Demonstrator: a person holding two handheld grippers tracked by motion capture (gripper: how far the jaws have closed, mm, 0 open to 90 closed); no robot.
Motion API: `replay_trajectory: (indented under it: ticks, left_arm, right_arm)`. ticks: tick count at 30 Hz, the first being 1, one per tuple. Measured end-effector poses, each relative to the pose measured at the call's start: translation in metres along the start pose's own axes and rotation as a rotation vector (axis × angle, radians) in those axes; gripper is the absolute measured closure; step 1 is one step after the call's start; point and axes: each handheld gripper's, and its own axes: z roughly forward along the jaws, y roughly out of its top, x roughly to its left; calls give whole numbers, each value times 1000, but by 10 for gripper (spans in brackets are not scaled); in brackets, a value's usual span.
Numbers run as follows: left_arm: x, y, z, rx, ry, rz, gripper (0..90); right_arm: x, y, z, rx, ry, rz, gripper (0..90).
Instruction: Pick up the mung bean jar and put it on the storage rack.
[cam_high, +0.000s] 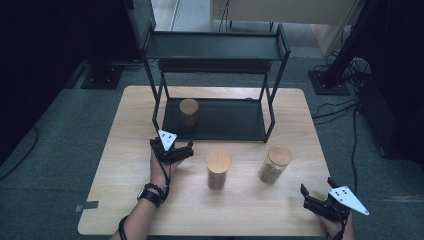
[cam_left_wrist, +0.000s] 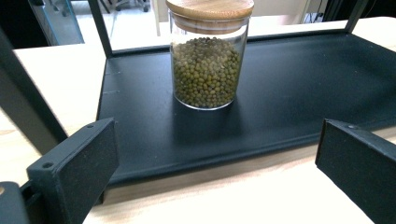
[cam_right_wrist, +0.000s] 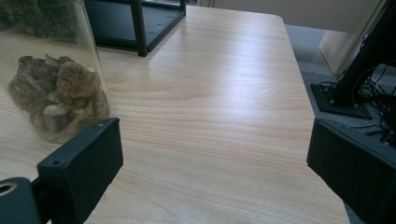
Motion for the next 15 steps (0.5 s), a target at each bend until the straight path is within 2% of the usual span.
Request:
replay_trajectory:
  ticks: [15]
  left_arm:
    - [12,-11,-24,2,-10,-7,0]
  right_arm:
    - [0,0,0,2,-4,0,36]
